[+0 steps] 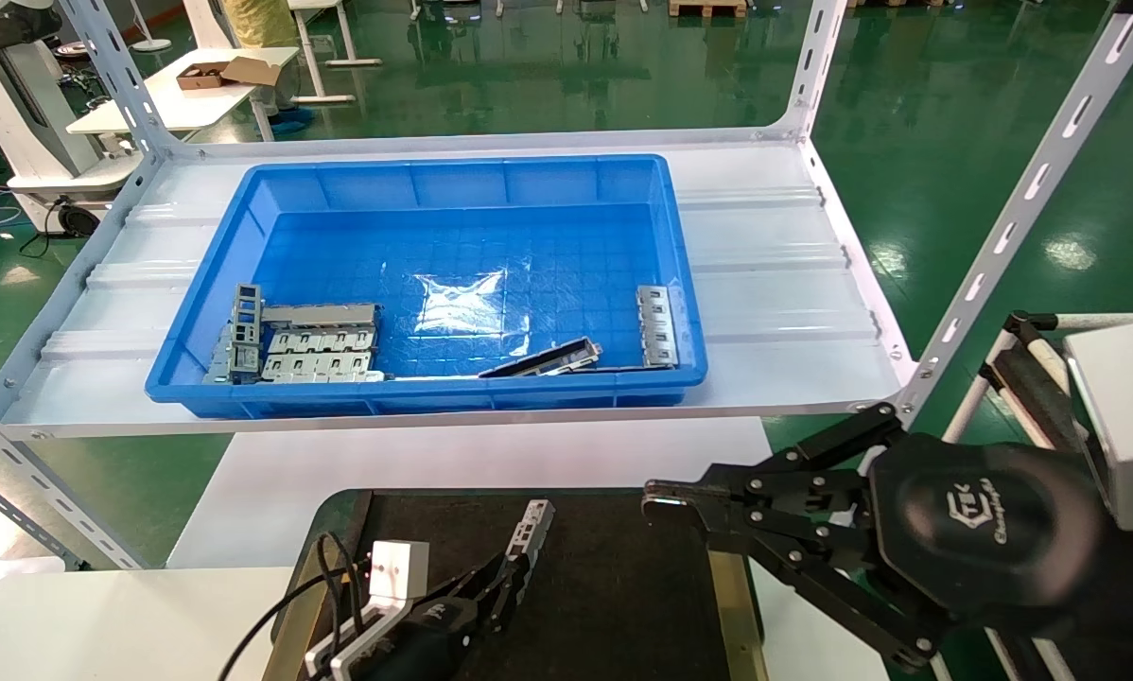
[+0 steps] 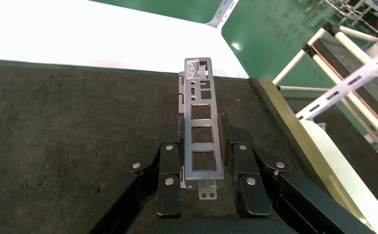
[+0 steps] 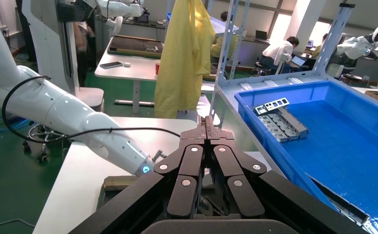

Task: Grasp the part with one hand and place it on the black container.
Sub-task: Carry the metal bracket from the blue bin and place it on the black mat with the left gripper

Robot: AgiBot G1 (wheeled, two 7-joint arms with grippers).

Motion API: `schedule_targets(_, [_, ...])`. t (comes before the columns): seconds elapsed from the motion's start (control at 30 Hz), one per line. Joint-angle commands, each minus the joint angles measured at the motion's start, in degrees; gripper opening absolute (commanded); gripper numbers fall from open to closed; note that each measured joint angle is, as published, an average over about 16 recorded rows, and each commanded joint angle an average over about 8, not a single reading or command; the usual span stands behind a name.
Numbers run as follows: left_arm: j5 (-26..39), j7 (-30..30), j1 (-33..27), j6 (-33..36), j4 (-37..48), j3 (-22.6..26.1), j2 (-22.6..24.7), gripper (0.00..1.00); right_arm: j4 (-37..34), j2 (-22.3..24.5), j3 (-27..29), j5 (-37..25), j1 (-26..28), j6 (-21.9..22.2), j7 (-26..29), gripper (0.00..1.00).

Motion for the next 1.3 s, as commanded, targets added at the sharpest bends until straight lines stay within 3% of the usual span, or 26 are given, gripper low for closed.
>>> schedule_targets(0.03, [0.81, -0.85, -0.29, -1.78, 0.76, 0.69, 1.06, 0.0, 0.0, 0.0, -0.01, 0.0, 0.0, 0.0, 0.0, 0.0])
schedule_targets(0.5, [1.43, -4.28, -1.91, -9.66, 7.73, 3.84, 6.69, 0.0, 0.0, 0.02, -0.05, 0.04, 0.01, 0.02, -0.03, 0.0])
schedule_targets(0.9, [0.12, -4.44, -3.22, -12.95, 12.14, 6.05, 8.59, 0.0, 0.0, 0.04, -0.1, 0.07, 0.02, 0.04, -0.05, 0.0])
schedule_targets(0.97, [-0.28, -4.41, -3.27, -13.34, 12.27, 6.36, 8.66, 0.08, 0.0, 0.04, -0.1, 0.07, 0.02, 0.04, -0.05, 0.01])
schedule_targets(1.0, [-0.5, -4.4, -3.28, -13.53, 12.3, 6.52, 8.69, 0.18, 0.0, 0.04, -0.11, 0.07, 0.02, 0.05, -0.05, 0.07])
schedule_targets(1.2, [-2.03, -4.29, -3.37, -14.43, 12.25, 7.55, 8.73, 0.91, 0.0, 0.05, -0.13, 0.09, 0.03, 0.05, -0.06, 0.82])
schedule_targets(1.27, [-2.58, -4.22, -3.45, -14.65, 12.2, 7.93, 8.7, 1.0, 0.0, 0.05, -0.13, 0.09, 0.03, 0.06, -0.07, 1.0])
schedule_targets(1.3, [-2.88, -4.2, -3.49, -14.74, 12.18, 8.12, 8.68, 1.0, 0.0, 0.06, -0.13, 0.09, 0.03, 0.06, -0.07, 1.0])
